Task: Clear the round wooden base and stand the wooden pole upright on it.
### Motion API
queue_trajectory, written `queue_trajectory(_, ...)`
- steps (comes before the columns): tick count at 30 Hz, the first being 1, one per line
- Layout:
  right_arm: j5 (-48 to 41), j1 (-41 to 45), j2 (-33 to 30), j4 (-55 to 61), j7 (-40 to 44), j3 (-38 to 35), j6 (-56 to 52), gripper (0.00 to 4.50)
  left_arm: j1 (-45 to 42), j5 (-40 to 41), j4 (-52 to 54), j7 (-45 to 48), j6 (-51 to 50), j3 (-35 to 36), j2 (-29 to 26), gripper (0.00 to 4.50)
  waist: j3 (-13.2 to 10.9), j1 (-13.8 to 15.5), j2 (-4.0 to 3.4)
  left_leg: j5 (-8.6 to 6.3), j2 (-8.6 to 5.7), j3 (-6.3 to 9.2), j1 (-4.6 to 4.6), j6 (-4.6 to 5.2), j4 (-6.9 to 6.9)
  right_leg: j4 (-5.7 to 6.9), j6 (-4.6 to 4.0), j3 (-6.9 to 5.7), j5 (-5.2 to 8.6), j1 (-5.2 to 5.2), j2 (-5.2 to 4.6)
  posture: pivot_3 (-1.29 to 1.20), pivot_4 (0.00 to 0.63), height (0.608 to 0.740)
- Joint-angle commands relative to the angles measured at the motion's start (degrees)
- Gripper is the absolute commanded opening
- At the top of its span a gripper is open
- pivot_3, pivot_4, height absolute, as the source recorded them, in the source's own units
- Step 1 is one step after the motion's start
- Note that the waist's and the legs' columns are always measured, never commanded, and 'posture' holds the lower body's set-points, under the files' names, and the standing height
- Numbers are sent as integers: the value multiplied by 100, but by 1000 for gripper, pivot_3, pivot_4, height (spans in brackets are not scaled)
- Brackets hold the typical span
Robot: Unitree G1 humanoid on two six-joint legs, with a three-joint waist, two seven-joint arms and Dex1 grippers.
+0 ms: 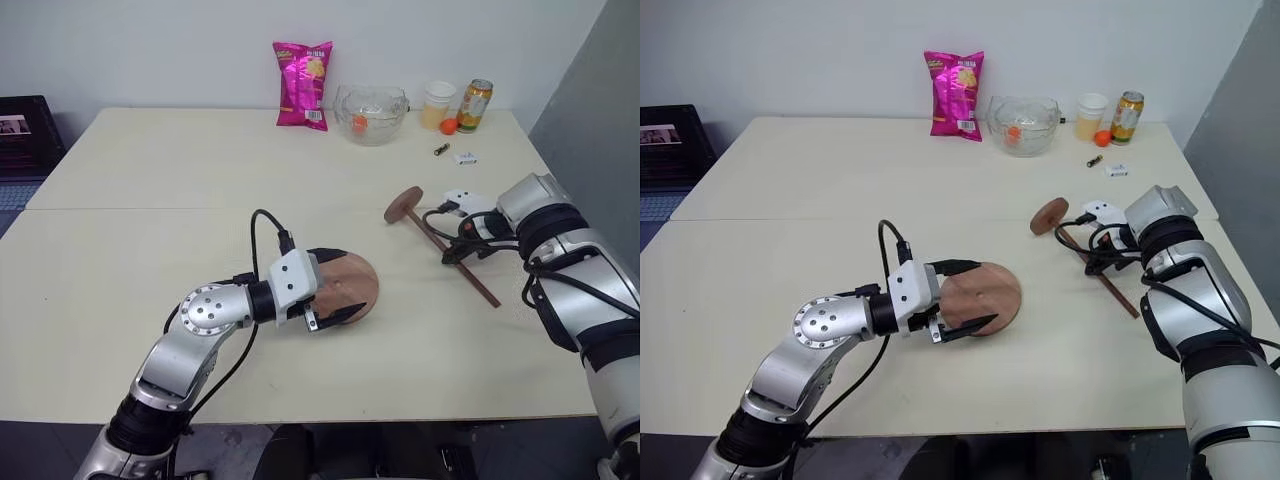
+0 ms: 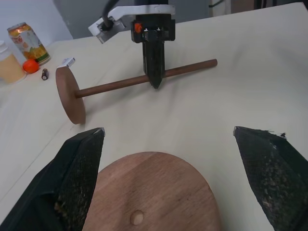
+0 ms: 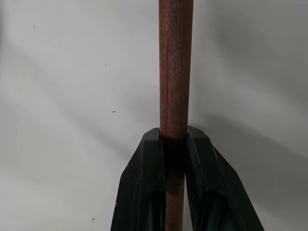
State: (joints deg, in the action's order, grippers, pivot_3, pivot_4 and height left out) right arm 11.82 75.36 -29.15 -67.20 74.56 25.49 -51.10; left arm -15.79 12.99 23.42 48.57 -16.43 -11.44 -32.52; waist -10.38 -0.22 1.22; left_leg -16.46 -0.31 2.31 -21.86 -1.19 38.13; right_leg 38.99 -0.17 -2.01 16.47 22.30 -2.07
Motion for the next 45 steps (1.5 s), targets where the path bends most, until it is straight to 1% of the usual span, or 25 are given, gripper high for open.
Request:
queue_trajectory(1, -642, 284, -158, 979, 294, -711, -689, 216, -53, 367, 135, 259, -44, 490, -288, 4500, -3, -16, -5, 0, 0, 0, -3, 0, 0, 1, 0, 0, 0, 3, 0, 0, 150, 740)
queue_trajectory(3, -1155, -144, -299, 2519, 269, -1285, -851, 216, 83, 659, 223, 388, -239, 861, -539, 4500, -10, -29, -15, 0, 2, 1, -4, 0, -1, 3, -1, 0, 0, 6, 1, 0, 150, 740)
queue_trajectory(5, -1504, -582, -270, 3802, -193, -1892, -1381, 216, 261, 812, 262, 487, -380, 1176, -819, 4500, -9, -30, -17, -1, 4, 7, -7, 1, -4, 1, -1, -5, 0, 9, 2, 0, 150, 740)
queue_trajectory(7, -1719, -1216, -219, 5164, -609, -2271, -1495, 216, 453, 955, 303, 543, -502, 1520, -1077, 4500, -7, -9, -14, -1, 4, 17, -7, 1, -11, -4, -2, -14, 3, 6, 2, 0, 150, 740)
queue_trajectory(8, -1820, -1449, -203, 5642, -749, -2372, -1519, 216, 513, 1026, 323, 553, -545, 1634, -1147, 4500, -7, 0, -14, -1, 5, 23, -8, 1, -10, -7, -2, -18, 3, 3, 3, 0, 150, 740)
queue_trajectory(10, -2085, -2047, 168, 6790, -1274, -2863, -1398, 216, 727, 1233, 381, 557, -765, 2062, -1350, 4500, -7, 35, -12, -2, -1, 23, -12, 1, -7, -8, -1, -18, 3, 1, -3, 0, 150, 740)
queue_trajectory(11, -2208, -2392, 421, 7293, -1558, -3085, -1077, 216, 867, 1322, 438, 583, -879, 2243, -1464, 4500, -8, 28, -13, -2, -2, 24, -15, 1, -1, -8, 0, -18, 3, 0, -3, 0, 150, 740)
queue_trajectory(13, -2527, -2952, 968, 7930, -1948, -3485, -423, 216, 1101, 1429, 575, 644, -1001, 2428, -1627, 4500, -8, 12, -13, -2, -3, 22, -14, 1, -3, -6, 1, -14, 2, 2, -4, 0, 150, 740)
queue_trajectory(14, -2798, -3137, 1246, 8096, -2031, -3662, -283, 216, 1187, 1480, 632, 673, -1039, 2470, -1678, 4500, -9, 10, -15, -2, -2, 22, -12, 1, -3, -3, 1, -14, 3, 2, -3, 0, 150, 740)
queue_trajectory(16, -2902, -3630, 1551, 8461, -2176, -3525, 399, 216, 1298, 1476, 706, 683, -1061, 2475, -1760, 4500, -10, 13, -17, -1, -3, 22, -10, 1, -5, -2, 1, -15, 2, 2, -3, 0, 150, 740)
queue_trajectory(20, -2994, -4086, 1734, 8682, -2376, -3138, 1172, 216, 1345, 1507, 702, 673, -1087, 2503, -1816, 4500, -10, 7, -17, -2, -3, 22, -3, 1, -5, -1, 1, -15, 2, -2, -1, 0, 150, 740)
queue_trajectory(22, -2885, -4340, 1991, 8616, -2513, -2821, 2001, 216, 1354, 1534, 695, 683, -1151, 2493, -1841, 4500, -10, -3, -17, -2, -2, 21, 0, 1, -5, 1, 1, -14, 2, -2, 0, 0, 150, 740)
queue_trajectory(23, -2783, -4462, 2085, 8510, -2539, -2651, 2484, 216, 1368, 1537, 694, 687, -1169, 2478, -1848, 4500, -10, -10, -17, -2, 0, 22, 3, 1, -6, 3, 0, -13, 3, -2, 4, 0, 150, 740)
queue_trajectory(26, -2626, -4691, 2261, 8142, -2602, -2314, 3415, 216, 1376, 1560, 649, 699, -1194, 2455, -1820, 4500, -10, -53, -17, -1, 6, 22, 8, 1, -12, 4, 0, -12, 3, -1, 11, 0, 150, 740)
queue_trajectory(30, -2562, -4813, 2296, 7777, -2583, -1965, 4099, 216, 1404, 1529, 605, 749, -1179, 2354, -1842, 4500, -10, -81, -17, -1, 6, 22, 7, 0, -10, 3, 0, -12, 3, -3, 10, 0, 150, 740)
queue_trajectory(34, -2566, -4832, 2248, 7530, -2577, -1729, 4433, 216, 1399, 1427, 583, 801, -1091, 2232, -1870, 4500, -10, -80, -16, -1, 6, 23, 7, 0, -9, 2, 0, -12, 3, -3, 10, 0, 150, 740)
queue_trajectory(39, -2534, -4862, 2162, 7189, -2600, -1583, 4679, 216, 1297, 1218, 530, 699, -1113, 1861, -1790, 4500, -9, -78, -16, -1, 5, 22, 8, 1, -9, 2, 0, -12, 3, -4, 10, 0, 150, 740)
queue_trajectory(45, -2452, -4878, 2070, 7023, -2666, -1452, 4799, 216, 1287, 1217, 529, 705, -1060, 1765, -1764, 4500, -9, -78, -16, -1, 6, 22, 7, 1, -9, 3, -1, -12, 3, -3, 10, 0, 150, 740)
